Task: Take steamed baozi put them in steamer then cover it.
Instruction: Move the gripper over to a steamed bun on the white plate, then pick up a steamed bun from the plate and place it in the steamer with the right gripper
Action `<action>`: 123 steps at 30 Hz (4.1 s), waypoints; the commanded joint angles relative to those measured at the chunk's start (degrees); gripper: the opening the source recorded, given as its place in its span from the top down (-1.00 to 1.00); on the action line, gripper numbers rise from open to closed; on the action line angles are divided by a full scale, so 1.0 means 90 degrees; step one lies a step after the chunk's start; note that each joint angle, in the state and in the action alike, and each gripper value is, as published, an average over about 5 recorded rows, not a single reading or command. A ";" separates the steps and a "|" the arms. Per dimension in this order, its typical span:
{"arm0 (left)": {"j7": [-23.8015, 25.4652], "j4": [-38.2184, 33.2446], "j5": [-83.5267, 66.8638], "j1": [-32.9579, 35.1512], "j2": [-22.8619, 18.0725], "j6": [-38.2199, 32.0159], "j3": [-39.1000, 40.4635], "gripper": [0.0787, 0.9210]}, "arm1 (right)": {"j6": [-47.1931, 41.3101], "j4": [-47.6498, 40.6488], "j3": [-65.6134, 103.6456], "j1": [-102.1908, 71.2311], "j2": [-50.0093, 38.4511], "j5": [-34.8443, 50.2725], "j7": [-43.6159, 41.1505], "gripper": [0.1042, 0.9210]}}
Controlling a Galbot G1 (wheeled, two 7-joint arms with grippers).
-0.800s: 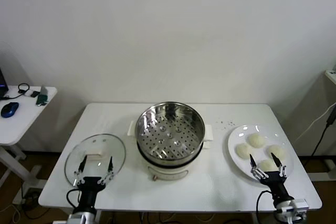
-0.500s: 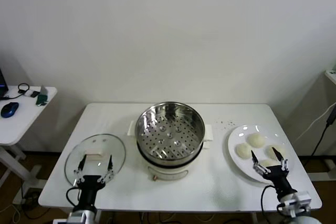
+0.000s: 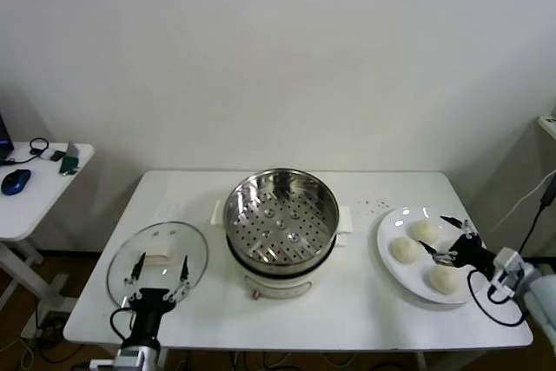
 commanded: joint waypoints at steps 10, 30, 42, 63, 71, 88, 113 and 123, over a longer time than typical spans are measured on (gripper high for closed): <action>-0.0123 -0.0069 -0.0114 0.0053 0.0099 0.0058 -0.0083 -0.77 | 0.0481 -0.3008 -0.7380 0.7423 -0.1395 -0.1793 -0.3058 -0.76; -0.0197 -0.0059 -0.0185 -0.0003 0.0251 0.0250 -0.0240 -0.77 | 0.0869 -0.5563 -0.7999 0.7902 0.1014 -0.2398 -0.3175 -0.76; -0.0229 0.0014 -0.0195 -0.0053 0.0257 0.0317 -0.0250 -0.77 | 0.1131 -0.6440 -0.7752 0.7776 0.1755 -0.2802 -0.3141 -0.76; -0.0305 0.0083 -0.0227 -0.0002 0.0261 0.0325 -0.0287 -0.77 | 0.1303 -0.6884 -0.7459 0.7572 0.2157 -0.3317 -0.3076 -0.76; -0.0332 0.0104 -0.0240 0.0014 0.0261 0.0323 -0.0300 -0.77 | 0.1382 -0.6910 -0.7387 0.7575 0.2158 -0.3388 -0.3154 -0.65; -0.0353 0.0026 -0.0268 0.0103 0.0247 0.0270 -0.0305 -0.77 | 0.1434 -0.5160 -0.9238 0.8949 0.1500 -0.2078 -0.3549 -0.47; -0.0324 0.0003 -0.0321 0.0255 0.0265 0.0220 -0.0183 -0.77 | 0.3458 -0.2581 -1.1705 1.2353 0.4008 -0.1301 -0.4166 -0.51; -0.0325 -0.0071 -0.0202 0.0170 0.0214 0.0292 -0.0070 -0.77 | 0.4000 -0.2744 -1.1342 1.1067 0.4875 -0.2728 -0.4028 -0.51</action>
